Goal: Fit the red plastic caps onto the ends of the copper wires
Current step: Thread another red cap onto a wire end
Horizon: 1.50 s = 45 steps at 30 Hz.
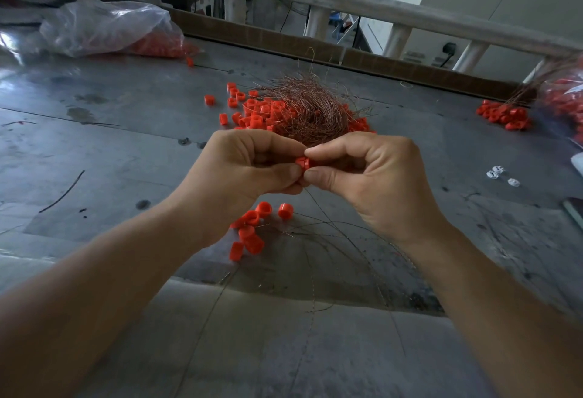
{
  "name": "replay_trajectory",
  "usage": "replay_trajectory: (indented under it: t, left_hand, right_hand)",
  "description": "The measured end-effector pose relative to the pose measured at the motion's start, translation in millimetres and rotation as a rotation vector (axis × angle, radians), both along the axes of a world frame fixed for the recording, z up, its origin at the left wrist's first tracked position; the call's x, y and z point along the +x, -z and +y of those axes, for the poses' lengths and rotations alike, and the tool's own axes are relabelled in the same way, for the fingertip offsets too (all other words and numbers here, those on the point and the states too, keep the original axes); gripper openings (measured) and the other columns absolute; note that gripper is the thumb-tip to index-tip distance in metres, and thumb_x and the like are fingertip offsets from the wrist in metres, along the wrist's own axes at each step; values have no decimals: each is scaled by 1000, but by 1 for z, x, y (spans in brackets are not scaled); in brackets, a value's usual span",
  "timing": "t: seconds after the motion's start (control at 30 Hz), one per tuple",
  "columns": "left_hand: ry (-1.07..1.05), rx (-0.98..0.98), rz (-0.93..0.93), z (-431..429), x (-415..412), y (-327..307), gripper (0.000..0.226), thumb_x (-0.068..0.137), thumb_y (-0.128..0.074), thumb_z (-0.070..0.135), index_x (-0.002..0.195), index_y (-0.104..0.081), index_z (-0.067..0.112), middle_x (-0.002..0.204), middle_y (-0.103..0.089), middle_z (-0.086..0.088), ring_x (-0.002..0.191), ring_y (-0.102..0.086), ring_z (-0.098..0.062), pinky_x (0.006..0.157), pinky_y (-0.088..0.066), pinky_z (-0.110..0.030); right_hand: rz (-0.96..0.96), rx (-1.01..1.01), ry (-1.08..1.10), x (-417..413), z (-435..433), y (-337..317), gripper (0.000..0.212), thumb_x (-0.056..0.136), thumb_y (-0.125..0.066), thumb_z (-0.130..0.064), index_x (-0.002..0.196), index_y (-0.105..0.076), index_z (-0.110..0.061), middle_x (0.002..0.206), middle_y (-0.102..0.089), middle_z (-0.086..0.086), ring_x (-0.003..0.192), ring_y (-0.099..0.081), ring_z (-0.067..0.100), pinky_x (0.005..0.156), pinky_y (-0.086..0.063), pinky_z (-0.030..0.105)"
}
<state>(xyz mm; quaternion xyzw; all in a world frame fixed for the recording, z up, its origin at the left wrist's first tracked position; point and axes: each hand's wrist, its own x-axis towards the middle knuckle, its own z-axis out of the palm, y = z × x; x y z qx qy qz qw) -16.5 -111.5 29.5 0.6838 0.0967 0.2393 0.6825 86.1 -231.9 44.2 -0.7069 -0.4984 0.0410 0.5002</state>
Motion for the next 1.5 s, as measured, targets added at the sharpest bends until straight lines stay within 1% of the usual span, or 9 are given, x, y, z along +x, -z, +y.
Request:
replay_trajectory:
  t: [0.33, 0.5, 0.57, 0.73, 0.87, 1.1, 1.2, 1.37, 1.5]
  left_hand:
    - [45, -5, 25, 2, -3, 0, 19, 58, -62, 9, 74, -70, 17, 65, -71, -4, 59, -68, -13, 56, -52, -15]
    - [62, -7, 32, 4, -4, 0, 15, 55, -63, 10, 66, -71, 17, 64, -71, -4, 58, -68, -13, 55, -52, -15]
    - [106, -50, 43, 6, -5, 0, 16, 54, -64, 11, 66, -74, 15, 65, -71, -5, 59, -68, -13, 55, -53, -16]
    - [237, -68, 62, 11, -8, 0, 20, 58, -74, 12, 76, -74, 20, 69, -71, -8, 65, -69, -17, 58, -55, -23]
    - [330, -94, 99, 13, -9, 0, 32, 57, -76, 10, 87, -69, 20, 73, -69, -15, 65, -69, -24, 57, -55, -25]
    - [396, -139, 42, 11, -11, -2, 43, 62, -82, 24, 102, -66, 17, 78, -71, -13, 69, -70, -22, 60, -55, -25]
    - [287, 13, 2, 4, -10, 1, 53, 58, -83, 36, 106, -62, 29, 80, -71, -13, 71, -70, -24, 62, -57, -31]
    - [255, 79, -77, -2, -10, 4, 63, 63, -81, 33, 117, -48, 33, 76, -71, -10, 65, -69, -20, 60, -57, -30]
    - [250, 68, -77, -3, -12, 5, 58, 68, -71, 22, 120, -45, 28, 74, -70, -9, 66, -69, -20, 59, -56, -27]
  right_hand:
    - [-11, 20, -15, -1, 0, 1, 23, 63, -77, -12, 83, -68, -20, 77, -66, -12, 72, -66, 5, 69, -56, 24]
    - [-175, 57, -11, -4, 1, 4, 24, 62, -77, -13, 85, -71, -9, 72, -61, -11, 65, -60, 1, 63, -49, 13]
    - [-166, 73, -28, -3, 0, 3, 25, 62, -77, -14, 86, -69, -13, 71, -61, -10, 65, -61, 4, 63, -50, 14]
    - [-35, 9, -110, -1, -1, -1, 23, 59, -71, -27, 80, -67, -21, 75, -64, -10, 70, -63, 7, 63, -51, 15]
    - [-50, -155, -225, 5, -3, -4, 36, 60, -69, -32, 95, -62, -32, 82, -60, -9, 75, -58, 2, 67, -48, 16]
    - [-223, -145, -232, 2, -4, -6, 11, 73, -68, -21, 83, -65, -18, 80, -53, -10, 73, -51, 0, 66, -39, 10]
    - [-302, -137, -188, 0, -3, -3, 7, 75, -68, -12, 81, -66, -9, 77, -50, -10, 71, -48, -3, 67, -38, 9]
    - [-288, -110, -164, -5, -2, -1, 5, 74, -66, -8, 79, -65, -6, 77, -52, -6, 72, -52, 5, 65, -43, 14]
    - [-292, -82, -151, -5, -3, 1, 4, 73, -65, -9, 77, -64, -9, 76, -50, -12, 70, -50, 1, 64, -41, 11]
